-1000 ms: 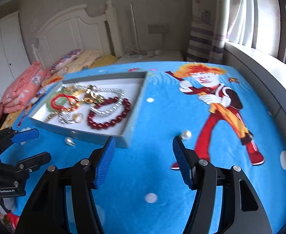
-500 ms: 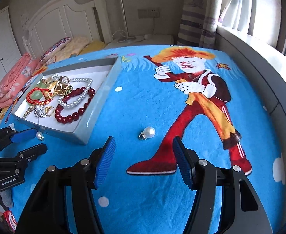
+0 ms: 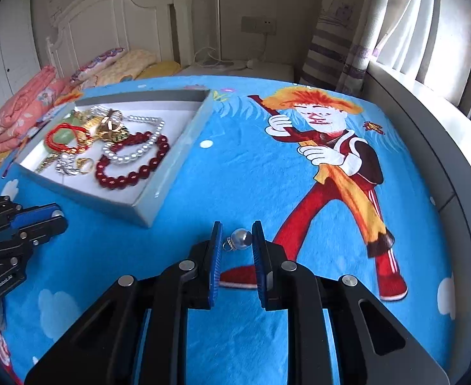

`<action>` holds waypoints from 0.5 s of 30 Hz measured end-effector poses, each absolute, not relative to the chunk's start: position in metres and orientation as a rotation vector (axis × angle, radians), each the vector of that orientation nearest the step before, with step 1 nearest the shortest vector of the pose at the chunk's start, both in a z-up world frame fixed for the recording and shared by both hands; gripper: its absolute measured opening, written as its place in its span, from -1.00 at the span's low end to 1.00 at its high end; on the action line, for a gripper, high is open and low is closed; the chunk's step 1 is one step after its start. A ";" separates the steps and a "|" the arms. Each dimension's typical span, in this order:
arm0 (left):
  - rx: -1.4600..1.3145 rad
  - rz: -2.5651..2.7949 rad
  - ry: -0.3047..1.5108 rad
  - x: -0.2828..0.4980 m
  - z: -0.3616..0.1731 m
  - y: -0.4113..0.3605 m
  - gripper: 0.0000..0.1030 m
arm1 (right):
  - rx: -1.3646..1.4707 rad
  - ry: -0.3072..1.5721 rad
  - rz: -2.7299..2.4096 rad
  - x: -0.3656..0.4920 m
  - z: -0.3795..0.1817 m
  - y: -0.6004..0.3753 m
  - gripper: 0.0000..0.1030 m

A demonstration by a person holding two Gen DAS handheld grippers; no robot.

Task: Organize jewelry
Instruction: 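Grasp a pearl earring with the right tool while the left tool grasps another pearl earring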

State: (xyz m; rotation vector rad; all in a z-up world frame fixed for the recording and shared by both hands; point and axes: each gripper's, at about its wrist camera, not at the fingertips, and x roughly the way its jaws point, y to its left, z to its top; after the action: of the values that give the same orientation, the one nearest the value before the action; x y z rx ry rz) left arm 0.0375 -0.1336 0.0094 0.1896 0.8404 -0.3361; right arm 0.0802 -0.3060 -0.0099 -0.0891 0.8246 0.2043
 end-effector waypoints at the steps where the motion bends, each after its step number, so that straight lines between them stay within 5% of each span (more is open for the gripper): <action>1: 0.187 -0.338 0.832 0.034 0.011 -0.132 -0.71 | -0.080 0.817 0.214 0.075 -0.009 -0.306 -0.64; 15: 0.106 -0.330 0.771 0.040 0.050 -0.105 -0.71 | -0.100 0.696 0.385 0.052 0.025 -0.247 -0.64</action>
State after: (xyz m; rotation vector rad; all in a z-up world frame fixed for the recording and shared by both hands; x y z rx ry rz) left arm 0.0398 -0.1045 0.0498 0.1060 0.7708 -0.3302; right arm 0.0522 -0.2471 0.0252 -0.1000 0.6959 0.3846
